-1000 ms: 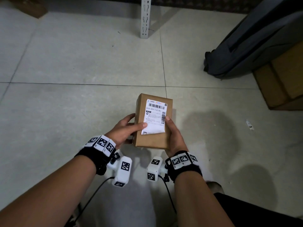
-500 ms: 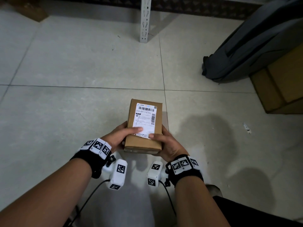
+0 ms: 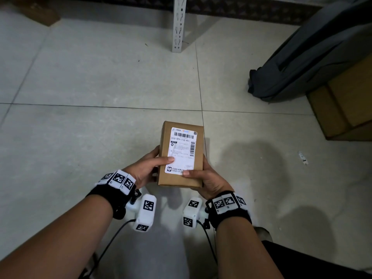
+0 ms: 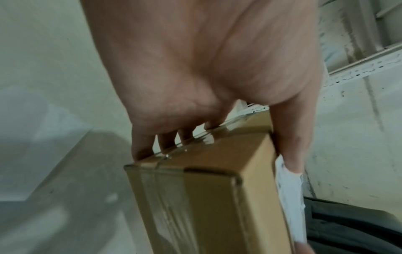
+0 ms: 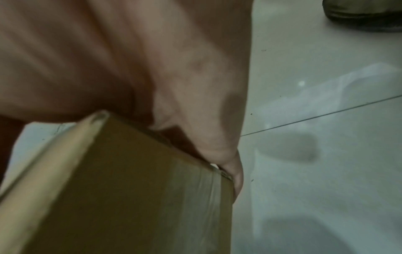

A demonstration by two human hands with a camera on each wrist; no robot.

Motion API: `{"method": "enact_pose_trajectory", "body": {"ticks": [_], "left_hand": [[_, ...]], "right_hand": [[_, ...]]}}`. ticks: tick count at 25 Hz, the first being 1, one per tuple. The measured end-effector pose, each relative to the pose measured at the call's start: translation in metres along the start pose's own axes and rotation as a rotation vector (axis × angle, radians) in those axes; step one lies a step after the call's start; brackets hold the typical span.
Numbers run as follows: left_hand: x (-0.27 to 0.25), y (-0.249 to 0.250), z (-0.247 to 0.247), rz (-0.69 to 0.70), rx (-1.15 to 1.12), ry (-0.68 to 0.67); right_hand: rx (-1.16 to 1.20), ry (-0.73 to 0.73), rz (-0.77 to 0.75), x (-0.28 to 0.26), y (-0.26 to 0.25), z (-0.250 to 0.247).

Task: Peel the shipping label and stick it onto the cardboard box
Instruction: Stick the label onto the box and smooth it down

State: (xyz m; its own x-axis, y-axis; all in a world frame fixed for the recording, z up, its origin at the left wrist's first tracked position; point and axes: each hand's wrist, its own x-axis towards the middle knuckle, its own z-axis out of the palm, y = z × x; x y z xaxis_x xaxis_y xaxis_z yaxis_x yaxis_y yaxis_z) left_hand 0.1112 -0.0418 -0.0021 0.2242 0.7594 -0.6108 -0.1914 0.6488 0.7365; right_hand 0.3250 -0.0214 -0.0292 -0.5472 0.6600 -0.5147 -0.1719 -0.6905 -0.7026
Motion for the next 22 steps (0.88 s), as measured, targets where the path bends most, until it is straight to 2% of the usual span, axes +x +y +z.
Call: {"method": "enact_pose_trajectory", "body": {"ticks": [3, 6, 9, 11, 19, 22], "left_hand": [[-0.003, 0.003, 0.000, 0.041, 0.082, 0.030], [-0.004, 0.003, -0.003, 0.049, 0.184, 0.066], [-0.004, -0.003, -0.005, -0.005, 0.243, 0.030], [-0.006, -0.008, -0.003, -0.038, 0.265, -0.008], [-0.006, -0.009, -0.004, -0.079, 0.272, -0.030], [-0.008, -0.013, -0.004, -0.142, 0.268, -0.118]], "right_hand": [[0.017, 0.030, -0.006, 0.000, -0.001, 0.000], [0.039, 0.171, 0.009, 0.005, -0.003, 0.004], [0.019, 0.322, 0.025, 0.009, -0.010, 0.007], [-0.008, 0.372, 0.050, 0.011, -0.015, 0.007], [0.038, 0.380, 0.076, 0.002, -0.025, 0.017], [0.025, 0.402, 0.083, 0.003, -0.021, 0.017]]}}
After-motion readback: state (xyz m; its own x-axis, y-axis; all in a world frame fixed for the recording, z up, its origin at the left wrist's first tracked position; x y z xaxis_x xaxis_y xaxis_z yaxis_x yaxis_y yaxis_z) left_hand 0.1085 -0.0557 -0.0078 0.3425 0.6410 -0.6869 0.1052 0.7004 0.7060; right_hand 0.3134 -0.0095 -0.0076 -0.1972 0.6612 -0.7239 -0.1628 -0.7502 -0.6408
